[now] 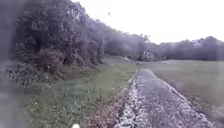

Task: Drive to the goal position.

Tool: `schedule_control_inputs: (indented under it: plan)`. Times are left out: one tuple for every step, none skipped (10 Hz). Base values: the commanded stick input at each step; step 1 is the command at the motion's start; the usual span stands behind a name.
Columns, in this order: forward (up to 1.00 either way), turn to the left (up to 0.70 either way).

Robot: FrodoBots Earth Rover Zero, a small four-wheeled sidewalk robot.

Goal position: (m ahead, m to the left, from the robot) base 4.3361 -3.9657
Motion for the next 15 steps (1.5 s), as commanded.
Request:
schedule_control_inputs:
  plan:
    - [0.7,-0.35]
    - [0.7,-0.35]
    - [0.7,-0.35]
    - [0.7,-0.35]
    - [0.7,-0.35]
    - [0.7,-0.35]
    - [0.7,-0.35]
    - [0.7,-0.35]
    - [0.7,-0.35]
    - [0.7,-0.35]
    - [0.7,-0.35]
    - [0.7,-0.35]
    - [0.7,-0.35]
    - [0.7,-0.35]
    - [0.7,-0.35]
